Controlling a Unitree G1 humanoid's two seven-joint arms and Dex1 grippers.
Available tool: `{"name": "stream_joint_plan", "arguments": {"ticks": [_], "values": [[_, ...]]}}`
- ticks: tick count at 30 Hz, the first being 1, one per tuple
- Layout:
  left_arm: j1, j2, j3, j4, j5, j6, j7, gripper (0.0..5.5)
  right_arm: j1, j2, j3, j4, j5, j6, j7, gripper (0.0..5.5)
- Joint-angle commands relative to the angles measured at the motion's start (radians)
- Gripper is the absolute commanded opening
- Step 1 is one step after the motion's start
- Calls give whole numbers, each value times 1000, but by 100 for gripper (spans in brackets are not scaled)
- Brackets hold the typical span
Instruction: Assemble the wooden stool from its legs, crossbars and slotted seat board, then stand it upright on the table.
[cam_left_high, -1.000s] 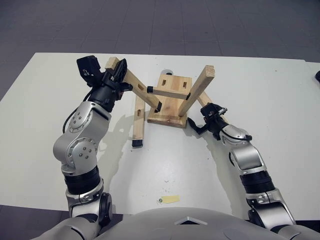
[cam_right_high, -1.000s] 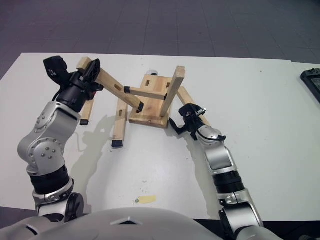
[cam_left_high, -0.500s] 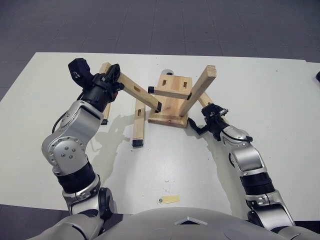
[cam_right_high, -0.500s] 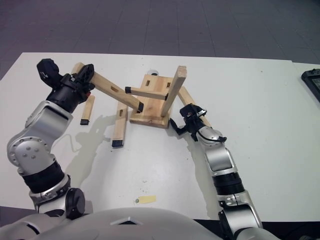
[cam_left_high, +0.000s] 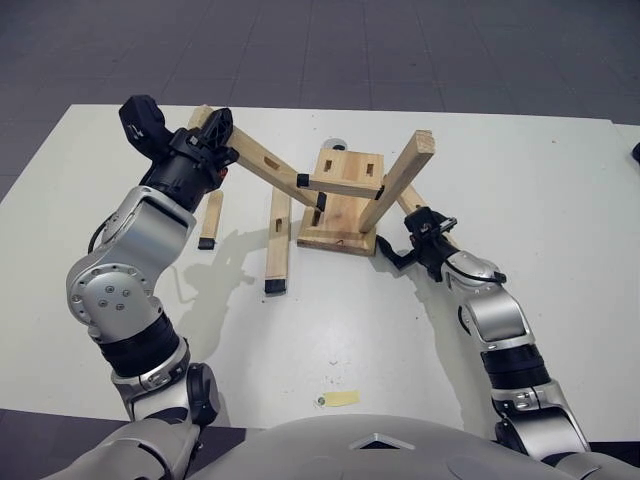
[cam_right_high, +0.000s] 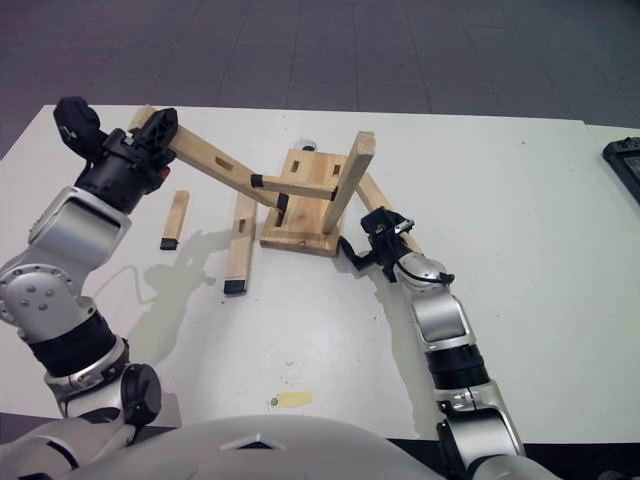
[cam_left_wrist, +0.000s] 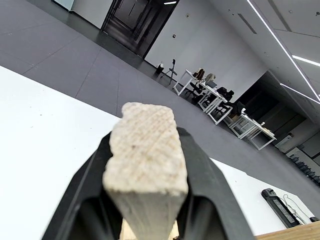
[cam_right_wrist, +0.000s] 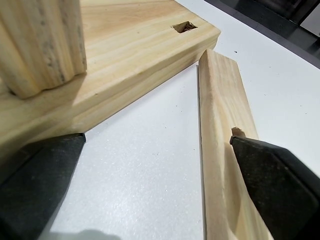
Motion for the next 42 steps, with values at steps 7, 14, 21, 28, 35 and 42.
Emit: {"name": "stream_joint_plan", "arguments": {"ticks": [7,14,21,28,35,42], "values": [[63,20,-30,22,-2,1,-9,105,29,-10,4,6,-2,29,1,540],[86,53,-72,28,70,-8,-33,105,25,-11,7,7,-3,24,2,540],[74,68,-55,60,74,-21,-39,105,21,-7,8,13,-4,21,-2,540],[57,67,-41,97,64,-16,-28,105,17,-4,6,22,-4,16,-7,540],[47,138,-130,85,148,40,-55,105,14,-1,9,13,-13,10,-20,540],[46,181,-258,50,228,55,-107,105,-3,-7,5,-7,-48,-20,-63,540]]}}
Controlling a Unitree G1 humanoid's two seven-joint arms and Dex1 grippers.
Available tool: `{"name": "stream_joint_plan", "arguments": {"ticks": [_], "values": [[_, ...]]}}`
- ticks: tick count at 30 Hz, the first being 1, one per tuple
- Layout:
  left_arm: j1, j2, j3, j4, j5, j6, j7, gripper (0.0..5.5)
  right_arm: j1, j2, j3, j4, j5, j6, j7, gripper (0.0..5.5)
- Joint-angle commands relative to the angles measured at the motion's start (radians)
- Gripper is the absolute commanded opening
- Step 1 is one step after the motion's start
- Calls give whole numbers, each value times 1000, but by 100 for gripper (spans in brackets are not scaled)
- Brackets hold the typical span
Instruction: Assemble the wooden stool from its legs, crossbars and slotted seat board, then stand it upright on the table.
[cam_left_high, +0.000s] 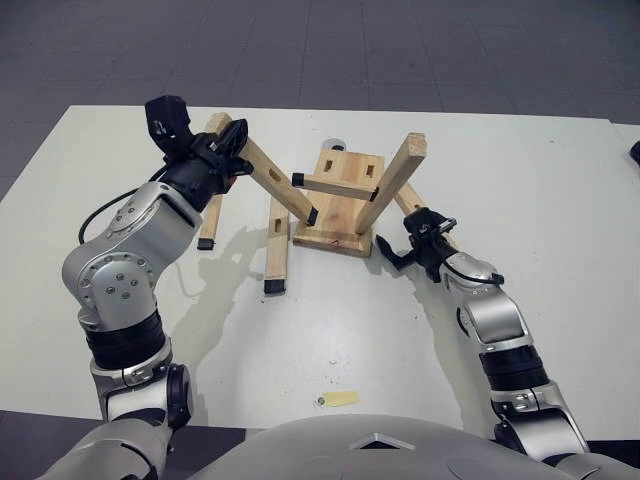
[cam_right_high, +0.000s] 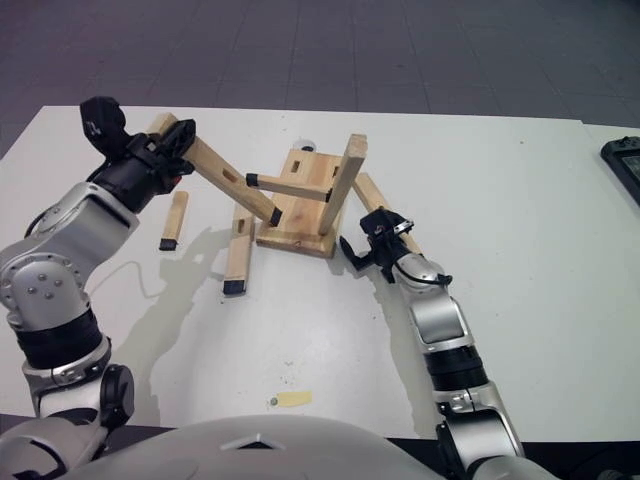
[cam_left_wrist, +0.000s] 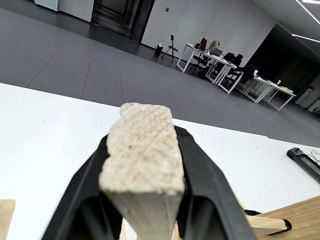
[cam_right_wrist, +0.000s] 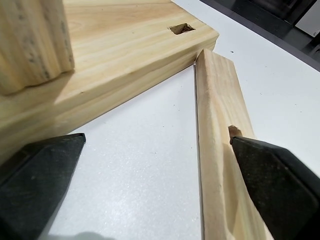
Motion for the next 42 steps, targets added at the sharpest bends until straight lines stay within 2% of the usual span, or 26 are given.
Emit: {"name": "stream_joint_plan", "arguments": {"ticks": [1,8,13,17,21,30,42], "values": [[62,28,-71,17,99,62,1,105,-15,-18,-20,-13,-34,-14,-34,540],[92,21,-90,53,181,25,-33,105,-153,2,-205,-207,105,-27,-38,540],[105,0,-114,112,233,-18,-59,105,-285,37,-337,-367,347,19,-3,540],[103,-7,-145,142,280,-47,-84,105,-360,58,-401,-457,538,77,-8,540],[106,-19,-179,135,309,-59,-97,105,-397,80,-312,-559,611,137,-38,540],[130,-27,-226,114,372,-73,-127,105,-390,49,43,-499,294,188,-149,540],[128,-69,-302,106,468,-105,-148,107,-359,-28,301,-387,-5,132,-90,540]]}}
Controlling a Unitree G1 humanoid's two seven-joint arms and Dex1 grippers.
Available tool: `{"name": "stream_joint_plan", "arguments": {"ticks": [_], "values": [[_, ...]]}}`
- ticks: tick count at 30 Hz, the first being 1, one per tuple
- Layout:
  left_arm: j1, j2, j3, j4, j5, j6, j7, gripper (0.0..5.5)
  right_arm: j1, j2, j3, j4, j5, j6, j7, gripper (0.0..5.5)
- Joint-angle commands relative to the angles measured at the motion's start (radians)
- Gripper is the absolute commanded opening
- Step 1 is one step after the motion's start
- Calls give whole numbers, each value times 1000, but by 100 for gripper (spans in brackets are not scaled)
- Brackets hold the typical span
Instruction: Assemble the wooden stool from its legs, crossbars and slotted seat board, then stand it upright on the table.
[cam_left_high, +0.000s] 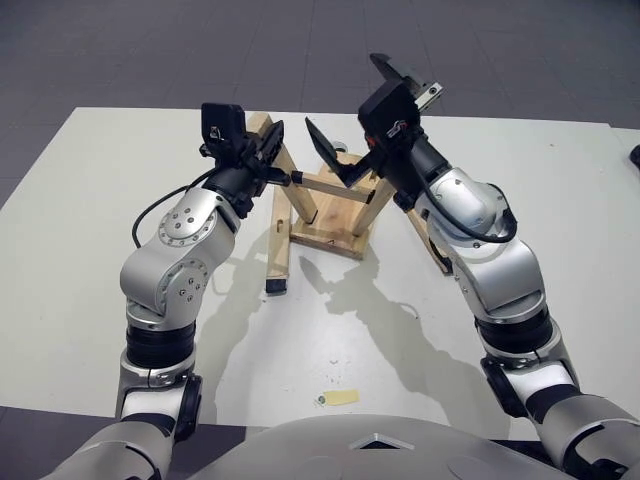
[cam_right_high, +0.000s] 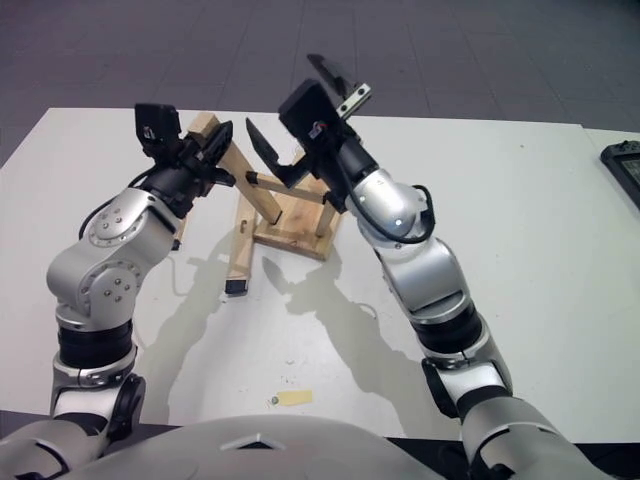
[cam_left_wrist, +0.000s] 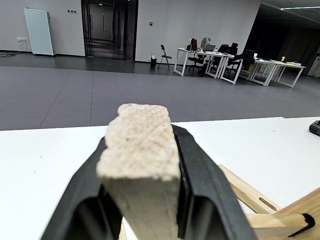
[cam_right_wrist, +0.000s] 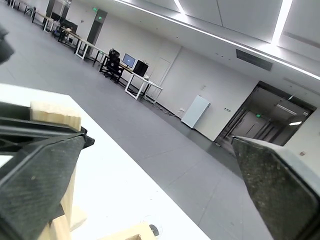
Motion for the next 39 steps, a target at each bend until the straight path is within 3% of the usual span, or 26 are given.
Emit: {"name": "stream_joint_plan", "arguments": {"ticks": [1,6,8,14,22,26,33,37,39], "values": [[97,3,-71,74,82,89,3,107,23,-30,104,71,-108,-9,28,540],[106,-17,-61,88,105,84,9,108,-6,-4,105,102,-212,-85,2,540],[107,-26,-54,95,117,81,12,108,-18,23,84,112,-238,-102,-21,514],[105,-50,-47,95,137,81,16,108,-55,80,96,169,-348,-154,-68,416],[99,-81,-39,67,146,96,21,108,-40,38,323,262,-570,-82,131,271],[96,-89,-35,67,149,96,21,108,-43,70,286,272,-600,-122,100,201],[110,-104,-33,54,161,100,22,108,-46,185,84,242,-546,-131,-22,81],[110,-109,-28,44,164,110,22,108,-31,184,166,315,-595,-12,82,6],[105,-111,-25,39,164,116,22,108,2,169,220,321,-585,96,196,0]]}}
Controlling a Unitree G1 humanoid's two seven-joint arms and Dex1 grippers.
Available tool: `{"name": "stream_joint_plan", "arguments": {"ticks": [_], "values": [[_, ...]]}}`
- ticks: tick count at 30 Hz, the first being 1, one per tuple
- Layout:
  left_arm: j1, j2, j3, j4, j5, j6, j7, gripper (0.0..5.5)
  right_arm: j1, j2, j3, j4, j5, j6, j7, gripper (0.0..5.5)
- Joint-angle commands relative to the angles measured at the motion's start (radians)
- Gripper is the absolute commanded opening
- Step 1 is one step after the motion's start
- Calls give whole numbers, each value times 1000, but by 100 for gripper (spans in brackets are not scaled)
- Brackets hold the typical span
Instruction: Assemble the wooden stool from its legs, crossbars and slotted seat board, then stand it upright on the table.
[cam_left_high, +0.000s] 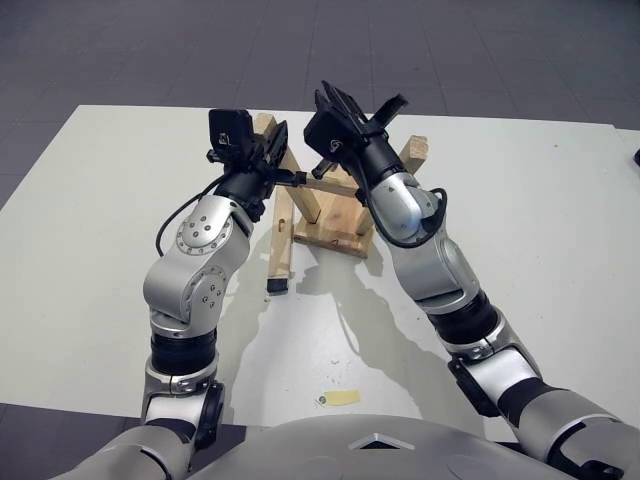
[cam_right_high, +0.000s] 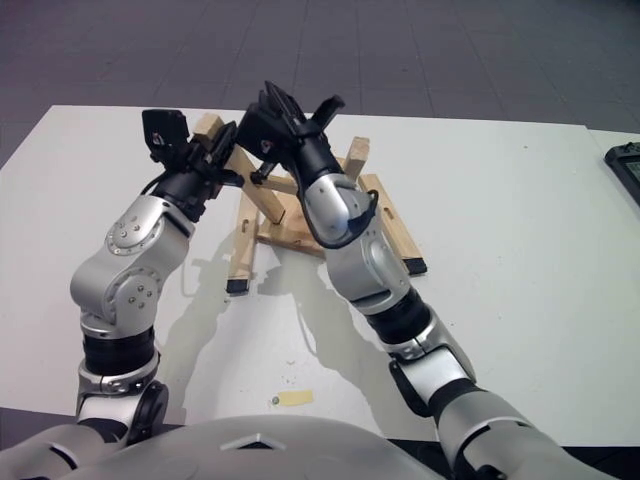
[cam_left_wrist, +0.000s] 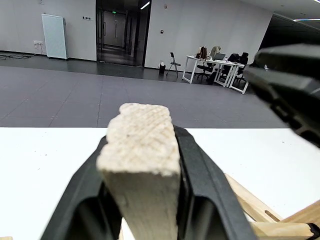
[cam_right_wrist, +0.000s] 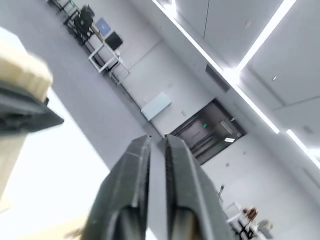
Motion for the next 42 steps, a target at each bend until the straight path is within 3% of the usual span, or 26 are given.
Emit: {"name": "stream_joint_plan", "arguments": {"ticks": [1,6,14,21,24,33,39,42], "values": [[75,7,-21,65,39,137,16,108,52,-32,111,29,-11,181,202,0],[69,-4,-18,63,41,143,15,108,44,-36,106,46,-29,211,217,0],[71,-8,-14,67,47,143,13,108,-20,107,-156,-49,86,18,-35,0],[61,-11,-15,72,52,145,6,108,93,60,-15,-23,130,220,182,0],[61,-15,-16,71,57,146,2,108,101,48,-14,-23,137,258,203,0],[76,-12,-30,108,81,130,-32,108,9,140,-250,-90,289,1,43,0],[83,-22,-23,132,85,90,-64,108,-65,174,-367,-185,442,-25,43,106],[83,-29,-17,147,86,54,-87,179,-87,174,-395,-184,489,-22,32,160]]}}
